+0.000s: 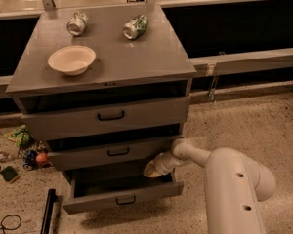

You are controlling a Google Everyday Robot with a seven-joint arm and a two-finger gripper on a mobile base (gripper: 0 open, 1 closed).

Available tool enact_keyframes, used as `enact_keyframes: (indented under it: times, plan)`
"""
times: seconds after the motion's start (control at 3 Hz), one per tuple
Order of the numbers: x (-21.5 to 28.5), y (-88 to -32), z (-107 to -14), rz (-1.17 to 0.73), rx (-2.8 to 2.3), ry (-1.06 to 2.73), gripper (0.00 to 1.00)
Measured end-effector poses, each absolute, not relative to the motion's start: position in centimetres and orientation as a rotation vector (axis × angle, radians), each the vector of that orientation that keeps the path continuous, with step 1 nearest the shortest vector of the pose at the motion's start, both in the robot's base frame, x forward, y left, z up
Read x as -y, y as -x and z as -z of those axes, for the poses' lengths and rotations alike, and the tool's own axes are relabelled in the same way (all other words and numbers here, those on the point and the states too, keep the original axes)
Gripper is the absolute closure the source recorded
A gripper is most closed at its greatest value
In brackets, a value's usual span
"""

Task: Open bottom drawer

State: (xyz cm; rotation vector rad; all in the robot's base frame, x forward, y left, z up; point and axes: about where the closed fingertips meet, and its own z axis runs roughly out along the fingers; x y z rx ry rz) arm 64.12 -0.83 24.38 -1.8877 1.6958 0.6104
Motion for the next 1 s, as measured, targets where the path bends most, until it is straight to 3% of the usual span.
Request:
enact_keyframes:
  times: [1.0]
  plan:
    - [-3.2,-62.4,-16.7,-0.535,-1.764,1.957,1.0]
